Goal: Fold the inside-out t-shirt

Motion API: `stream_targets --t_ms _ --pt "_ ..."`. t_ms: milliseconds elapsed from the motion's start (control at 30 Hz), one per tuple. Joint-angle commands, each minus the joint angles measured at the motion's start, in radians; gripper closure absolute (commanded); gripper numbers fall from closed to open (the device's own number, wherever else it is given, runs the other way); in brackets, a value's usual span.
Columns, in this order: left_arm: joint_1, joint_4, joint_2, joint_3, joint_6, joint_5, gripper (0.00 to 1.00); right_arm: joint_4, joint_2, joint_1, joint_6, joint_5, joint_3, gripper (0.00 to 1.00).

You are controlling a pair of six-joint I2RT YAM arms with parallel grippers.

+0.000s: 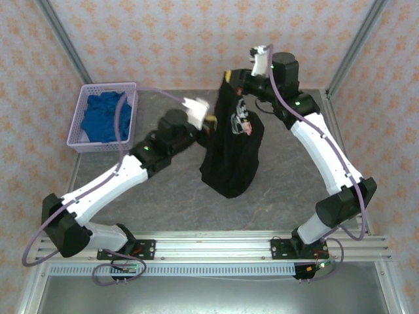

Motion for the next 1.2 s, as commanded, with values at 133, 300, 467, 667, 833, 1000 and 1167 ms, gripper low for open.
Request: stream_targets --t_ms 133,300,467,667,833,1000,1167 --pt "0.032 0.039 -0.117 0.14 -0.006 -0.206 1.0 0.074 -0.095 -0.015 -0.028 0.126 0.03 1.0" --pt "0.016 0.042 -0.112 0.097 0.033 0.119 1.0 0.06 -0.146 -0.007 -0.109 0.097 -0.1 1.0" --pt "-0.072 0.029 -0.101 -0.103 0.099 0.296 1.0 0.016 -0.243 -0.06 -0.1 0.177 -0.35 1.0" --pt "-0.194 0.002 -0.046 -0.302 0.091 0.358 1.0 0.068 -0.377 -0.068 -0.116 0.122 -0.716 1.0" --pt "-0.216 -0.056 0.008 -0.347 0.061 0.36 0.97 0.055 -0.482 -0.069 -0.043 0.168 -0.974 1.0" --pt "-0.19 -0.072 -0.024 -0.351 0.012 0.333 0.62 0.026 -0.599 -0.069 0.067 0.192 -1.162 1.0" --pt "-0.124 -0.066 0.028 -0.316 -0.119 0.322 0.46 0.016 -0.708 -0.056 0.182 0.2 -1.307 1.0"
